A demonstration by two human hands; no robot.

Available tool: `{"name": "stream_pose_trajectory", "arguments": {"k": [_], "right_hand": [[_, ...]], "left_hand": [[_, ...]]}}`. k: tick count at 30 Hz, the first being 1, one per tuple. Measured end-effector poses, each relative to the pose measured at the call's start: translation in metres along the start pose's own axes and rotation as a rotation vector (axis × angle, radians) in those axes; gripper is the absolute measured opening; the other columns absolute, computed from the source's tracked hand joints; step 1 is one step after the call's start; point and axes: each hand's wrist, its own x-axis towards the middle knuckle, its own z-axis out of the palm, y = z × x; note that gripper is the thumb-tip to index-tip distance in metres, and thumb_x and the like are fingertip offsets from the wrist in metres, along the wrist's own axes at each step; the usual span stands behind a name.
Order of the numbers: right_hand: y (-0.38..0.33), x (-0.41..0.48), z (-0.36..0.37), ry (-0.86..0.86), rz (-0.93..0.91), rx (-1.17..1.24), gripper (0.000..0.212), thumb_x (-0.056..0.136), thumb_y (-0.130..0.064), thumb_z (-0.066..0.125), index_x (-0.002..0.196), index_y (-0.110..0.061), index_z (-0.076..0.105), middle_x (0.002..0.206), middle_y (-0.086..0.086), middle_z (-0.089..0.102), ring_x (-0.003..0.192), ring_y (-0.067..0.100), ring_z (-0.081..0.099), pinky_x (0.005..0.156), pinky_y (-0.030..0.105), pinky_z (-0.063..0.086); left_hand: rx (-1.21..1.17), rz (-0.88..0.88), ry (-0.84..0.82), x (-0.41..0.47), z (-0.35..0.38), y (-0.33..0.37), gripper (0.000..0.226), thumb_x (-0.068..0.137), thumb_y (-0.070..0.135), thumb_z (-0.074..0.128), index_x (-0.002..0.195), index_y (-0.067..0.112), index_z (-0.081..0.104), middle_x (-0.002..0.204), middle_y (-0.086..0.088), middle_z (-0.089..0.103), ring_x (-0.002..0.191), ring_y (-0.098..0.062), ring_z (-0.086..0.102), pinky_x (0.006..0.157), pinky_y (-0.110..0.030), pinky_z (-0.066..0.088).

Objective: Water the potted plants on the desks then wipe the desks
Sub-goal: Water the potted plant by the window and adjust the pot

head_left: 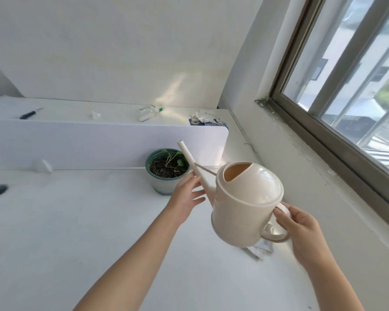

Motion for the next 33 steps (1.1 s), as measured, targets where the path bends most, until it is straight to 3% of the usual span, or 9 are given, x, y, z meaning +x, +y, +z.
{"name": "stream_pose_trajectory", "arguments": {"k": [4, 9, 11, 13, 14, 16, 20, 25, 33], "right_hand": [[0.008, -0.009, 0.016, 0.043, 0.039, -0.001, 0.098, 0.024, -0.071, 0.077, 0.100, -0.011, 0.066, 0.077, -0.002, 0.075, 0.075, 0.008, 0.068, 0.062, 0.014, 0.052], [0.010, -0.010, 0.027, 0.071, 0.084, -0.093, 0.104, 0.029, -0.069, 0.078, 0.110, -0.007, 0.063, 0.089, 0.010, 0.069, 0.091, 0.018, 0.064, 0.085, 0.027, 0.049], [0.010, -0.008, 0.030, 0.060, 0.097, -0.137, 0.082, 0.047, -0.054, 0.080, 0.111, -0.005, 0.062, 0.102, 0.012, 0.065, 0.098, 0.022, 0.061, 0.082, 0.026, 0.048], [0.013, -0.003, 0.031, 0.055, 0.113, -0.150, 0.043, 0.075, -0.028, 0.071, 0.108, -0.002, 0.062, 0.114, 0.013, 0.063, 0.108, 0.027, 0.058, 0.064, 0.019, 0.051], [0.014, -0.001, 0.032, 0.071, 0.123, -0.158, 0.026, 0.083, -0.014, 0.063, 0.106, -0.001, 0.063, 0.118, 0.013, 0.062, 0.112, 0.029, 0.056, 0.057, 0.017, 0.051], [0.015, 0.002, 0.032, 0.089, 0.139, -0.169, 0.016, 0.086, -0.003, 0.055, 0.099, -0.001, 0.063, 0.121, 0.009, 0.060, 0.113, 0.028, 0.054, 0.053, 0.015, 0.051], [0.013, 0.008, 0.035, 0.079, 0.135, -0.190, 0.012, 0.085, -0.002, 0.056, 0.083, -0.009, 0.065, 0.115, 0.005, 0.064, 0.097, 0.022, 0.060, 0.074, 0.025, 0.046], [0.011, 0.014, 0.039, 0.065, 0.134, -0.205, 0.015, 0.085, -0.002, 0.056, 0.081, -0.014, 0.064, 0.113, 0.002, 0.062, 0.092, 0.016, 0.059, 0.076, 0.026, 0.044], [0.010, 0.015, 0.043, 0.057, 0.143, -0.253, 0.018, 0.085, -0.003, 0.057, 0.081, -0.019, 0.065, 0.116, 0.005, 0.063, 0.093, 0.017, 0.060, 0.083, 0.032, 0.041]], "left_hand": [[-0.011, -0.041, -0.025, -0.001, -0.016, -0.011, 0.018, 0.092, 0.025, 0.047, 0.104, 0.021, 0.060, 0.089, 0.000, 0.059, 0.074, -0.016, 0.064, 0.075, -0.030, 0.046], [-0.031, -0.101, -0.025, 0.001, -0.024, -0.021, 0.015, 0.094, 0.023, 0.043, 0.100, 0.016, 0.055, 0.090, -0.004, 0.056, 0.077, -0.020, 0.062, 0.076, -0.031, 0.047], [-0.039, -0.126, -0.012, 0.006, -0.026, -0.023, 0.016, 0.095, 0.025, 0.043, 0.101, 0.016, 0.055, 0.093, -0.006, 0.054, 0.080, -0.021, 0.061, 0.077, -0.032, 0.048], [-0.046, -0.152, -0.003, 0.011, -0.027, -0.026, 0.018, 0.095, 0.026, 0.045, 0.105, 0.016, 0.056, 0.096, -0.008, 0.053, 0.084, -0.023, 0.060, 0.079, -0.034, 0.048], [-0.053, -0.162, -0.002, 0.015, -0.027, -0.028, 0.019, 0.095, 0.026, 0.045, 0.106, 0.016, 0.056, 0.097, -0.009, 0.053, 0.085, -0.024, 0.060, 0.081, -0.035, 0.049], [-0.073, -0.176, 0.002, 0.020, -0.028, -0.030, 0.018, 0.094, 0.025, 0.047, 0.105, 0.016, 0.056, 0.098, -0.009, 0.052, 0.085, -0.025, 0.060, 0.083, -0.035, 0.049], [-0.110, -0.199, 0.007, 0.028, -0.029, -0.035, 0.017, 0.094, 0.024, 0.047, 0.104, 0.014, 0.056, 0.097, -0.010, 0.051, 0.084, -0.025, 0.059, 0.086, -0.037, 0.049], [-0.134, -0.213, 0.019, 0.034, -0.033, -0.042, 0.018, 0.094, 0.024, 0.047, 0.106, 0.014, 0.056, 0.098, -0.010, 0.052, 0.087, -0.026, 0.059, 0.092, -0.041, 0.048], [-0.163, -0.228, 0.013, 0.039, -0.037, -0.052, 0.012, 0.094, 0.022, 0.046, 0.099, 0.013, 0.052, 0.094, -0.007, 0.052, 0.081, -0.025, 0.058, 0.087, -0.038, 0.047]]}}
